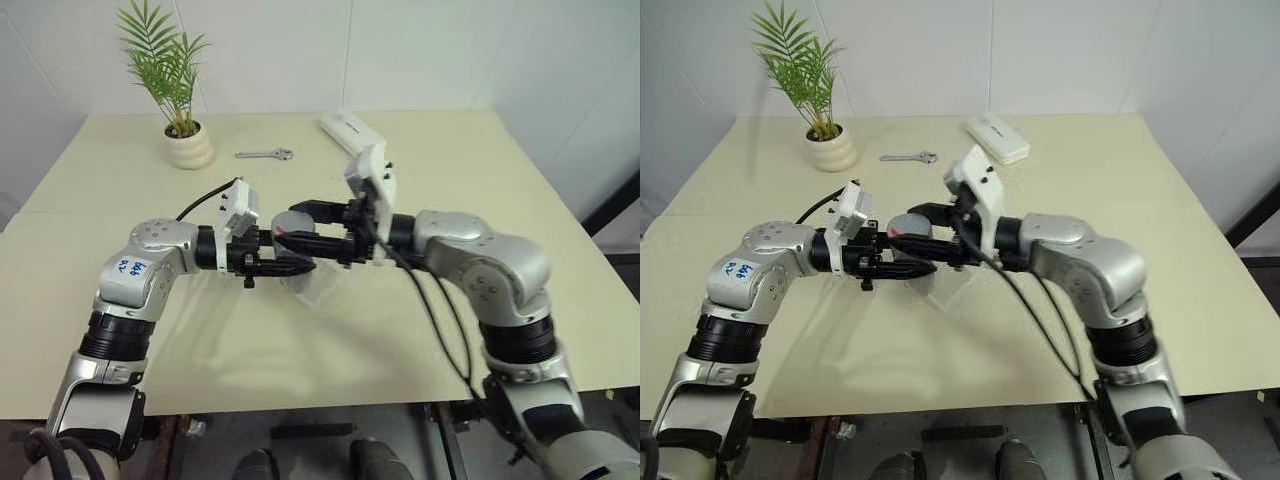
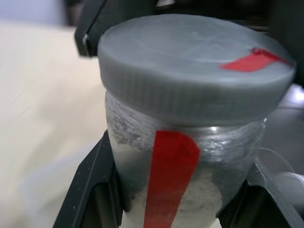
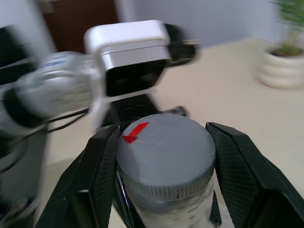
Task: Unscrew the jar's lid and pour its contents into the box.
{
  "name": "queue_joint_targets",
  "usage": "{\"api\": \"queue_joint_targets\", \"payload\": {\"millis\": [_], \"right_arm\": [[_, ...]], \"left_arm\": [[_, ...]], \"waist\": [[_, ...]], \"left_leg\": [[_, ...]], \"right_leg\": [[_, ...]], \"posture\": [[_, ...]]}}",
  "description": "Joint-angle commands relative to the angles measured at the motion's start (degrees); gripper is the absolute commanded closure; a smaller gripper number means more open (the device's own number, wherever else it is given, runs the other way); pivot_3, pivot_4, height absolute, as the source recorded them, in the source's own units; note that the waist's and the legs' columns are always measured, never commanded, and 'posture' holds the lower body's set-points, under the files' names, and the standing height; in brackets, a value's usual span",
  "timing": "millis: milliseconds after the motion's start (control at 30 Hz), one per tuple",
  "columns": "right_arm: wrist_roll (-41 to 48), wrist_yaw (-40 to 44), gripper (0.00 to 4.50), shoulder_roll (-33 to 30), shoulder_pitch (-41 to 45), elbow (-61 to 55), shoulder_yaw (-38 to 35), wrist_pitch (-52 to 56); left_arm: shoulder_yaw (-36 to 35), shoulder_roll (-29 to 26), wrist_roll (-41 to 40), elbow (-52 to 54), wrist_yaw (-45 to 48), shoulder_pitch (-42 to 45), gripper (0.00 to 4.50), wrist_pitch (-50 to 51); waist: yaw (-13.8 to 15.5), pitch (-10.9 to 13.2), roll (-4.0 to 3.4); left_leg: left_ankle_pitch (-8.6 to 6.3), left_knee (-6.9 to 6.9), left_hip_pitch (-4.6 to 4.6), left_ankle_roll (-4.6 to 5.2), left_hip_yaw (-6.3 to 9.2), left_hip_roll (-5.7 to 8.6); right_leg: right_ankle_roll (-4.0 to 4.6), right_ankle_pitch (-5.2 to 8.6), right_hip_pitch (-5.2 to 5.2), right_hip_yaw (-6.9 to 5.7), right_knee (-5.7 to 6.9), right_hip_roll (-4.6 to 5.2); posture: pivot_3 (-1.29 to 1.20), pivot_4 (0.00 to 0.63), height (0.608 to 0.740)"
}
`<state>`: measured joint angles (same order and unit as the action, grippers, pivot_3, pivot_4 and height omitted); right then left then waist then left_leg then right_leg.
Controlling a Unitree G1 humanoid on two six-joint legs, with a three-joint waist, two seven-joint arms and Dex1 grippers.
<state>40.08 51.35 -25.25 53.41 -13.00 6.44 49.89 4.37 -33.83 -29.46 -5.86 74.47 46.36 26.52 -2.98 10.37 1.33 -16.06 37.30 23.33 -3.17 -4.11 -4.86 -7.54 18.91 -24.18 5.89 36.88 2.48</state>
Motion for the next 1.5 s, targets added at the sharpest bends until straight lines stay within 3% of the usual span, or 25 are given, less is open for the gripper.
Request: {"api": "queue_joint_targets", "payload": {"millis": [33,167,433,633,867,1200,1500], "right_arm": [[0.72,10.5,1.96,-2.79,1.51,1.18,2.13,-2.98],[-1.71,19.03,1.96,-5.67,4.09,3.32,5.93,-6.48],[-2.41,17.0,1.96,-3.7,5.38,5.78,4.03,-6.95],[-1.93,11.48,0.03,-1.87,4.64,4.47,-0.25,-7.43],[-2.81,6.75,0.03,-3.9,2.77,2.64,-3.32,-6.24],[-6.98,-6.52,0.03,6.61,2.42,-0.37,1.94,-4.48],[-8.76,-9.17,0.03,8.63,1.84,1.15,3.32,-4.35]], "left_arm": [[-2.88,-0.53,-0.56,-4.16,2.87,2.26,2.57,-3.92],[-1.54,0.73,-0.5,-3.9,6.34,1.83,2.57,-7.06],[-2.26,1.03,0.1,-4.51,4.25,1.1,2.57,-8.91],[-3.37,-1.48,1.21,-4.78,3.34,-0.09,2.57,-8.48],[-4.55,-4.84,2.61,-5.99,2.04,-0.82,2.57,-7.56],[-3.34,-2.58,2.58,-3.81,0.47,-0.79,2.57,-5.46],[-3.53,-2.57,1.96,-2.08,0.05,-1.31,2.57,-3.42]], "waist": [[-0.33,0.0,0.0],[-0.68,0.03,-0.05],[-0.37,0.03,-0.05],[-0.51,0.03,-0.05],[-0.29,0.03,-0.05],[-0.65,0.03,-0.05],[-0.56,0.03,-0.05]], "left_leg": [[0.0,-0.01,-0.01,0.01,0.0,0.0],[0.02,-0.04,-0.07,0.04,0.03,-0.03],[0.02,0.08,-0.02,0.04,0.03,-0.02],[0.04,0.12,-0.02,0.02,0.03,-0.03],[0.03,0.22,-0.01,0.04,0.01,-0.02],[0.08,0.24,-0.02,0.01,-0.01,-0.03],[0.08,0.26,-0.01,0.01,-0.01,-0.02]], "right_leg": [[0.0,0.0,0.0,0.0,0.01,0.0],[0.0,0.0,-0.06,0.11,0.14,-0.1],[0.0,0.0,-0.12,0.16,0.22,-0.07],[0.0,0.0,-0.19,0.19,0.4,-0.09],[0.01,0.0,-0.19,0.2,0.5,-0.08],[0.02,0.01,-0.29,0.27,0.68,-0.11],[0.02,0.01,-0.28,0.27,0.68,-0.11]], "posture": [[0.0,0.15,0.74],[0.0,0.15,0.74],[0.0,0.15,0.74],[0.0,0.15,0.74],[0.0,0.15,0.74],[0.0,0.15,0.74],[0.0,0.15,0.74]]}}
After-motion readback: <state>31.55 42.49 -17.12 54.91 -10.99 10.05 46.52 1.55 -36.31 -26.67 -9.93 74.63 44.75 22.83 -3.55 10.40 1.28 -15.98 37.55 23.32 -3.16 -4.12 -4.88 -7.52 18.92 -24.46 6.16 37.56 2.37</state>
